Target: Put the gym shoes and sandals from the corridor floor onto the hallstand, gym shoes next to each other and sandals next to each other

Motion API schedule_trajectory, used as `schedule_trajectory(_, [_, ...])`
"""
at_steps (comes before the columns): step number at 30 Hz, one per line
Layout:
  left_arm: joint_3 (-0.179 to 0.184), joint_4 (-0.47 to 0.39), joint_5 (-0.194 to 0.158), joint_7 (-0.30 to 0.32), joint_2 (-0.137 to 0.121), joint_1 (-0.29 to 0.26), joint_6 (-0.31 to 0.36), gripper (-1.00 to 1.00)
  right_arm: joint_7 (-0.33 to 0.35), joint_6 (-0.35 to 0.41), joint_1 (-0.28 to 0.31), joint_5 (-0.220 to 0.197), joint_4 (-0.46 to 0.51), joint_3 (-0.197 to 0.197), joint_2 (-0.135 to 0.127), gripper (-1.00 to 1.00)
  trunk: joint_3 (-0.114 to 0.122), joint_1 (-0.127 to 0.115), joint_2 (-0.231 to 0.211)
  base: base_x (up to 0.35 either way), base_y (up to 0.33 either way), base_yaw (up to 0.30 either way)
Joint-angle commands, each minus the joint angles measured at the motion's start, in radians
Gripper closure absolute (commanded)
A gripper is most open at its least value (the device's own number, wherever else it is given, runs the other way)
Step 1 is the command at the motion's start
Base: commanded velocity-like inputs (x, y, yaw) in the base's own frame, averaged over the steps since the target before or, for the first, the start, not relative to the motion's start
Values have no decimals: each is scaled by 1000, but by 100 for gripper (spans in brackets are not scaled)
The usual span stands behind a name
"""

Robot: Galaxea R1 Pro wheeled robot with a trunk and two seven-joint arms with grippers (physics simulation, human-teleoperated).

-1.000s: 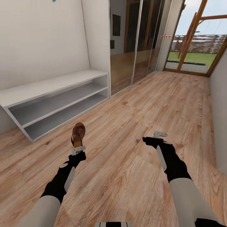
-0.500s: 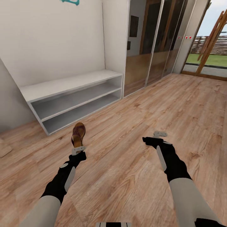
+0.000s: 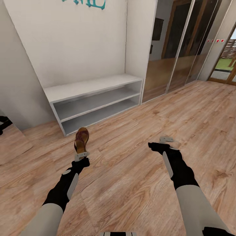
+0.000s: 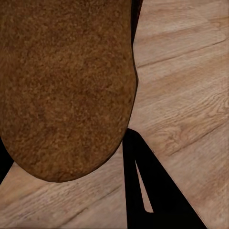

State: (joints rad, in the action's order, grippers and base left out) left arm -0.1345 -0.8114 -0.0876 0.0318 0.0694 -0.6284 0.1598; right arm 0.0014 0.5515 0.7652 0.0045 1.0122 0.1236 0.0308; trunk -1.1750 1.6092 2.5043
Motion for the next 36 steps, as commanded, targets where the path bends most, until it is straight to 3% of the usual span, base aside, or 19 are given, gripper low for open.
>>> schedule_trajectory(1, [-4, -2, -6, 3, 1, -1, 7, 100, 0, 5, 0, 0, 2, 2, 1, -100, 0, 0, 0, 0, 0, 284])
schedule_trajectory(36, [-4, -1, -6, 3, 1, -1, 7, 100, 0, 5, 0, 0, 2, 2, 0, -100, 18, 0, 0, 0, 0, 284])
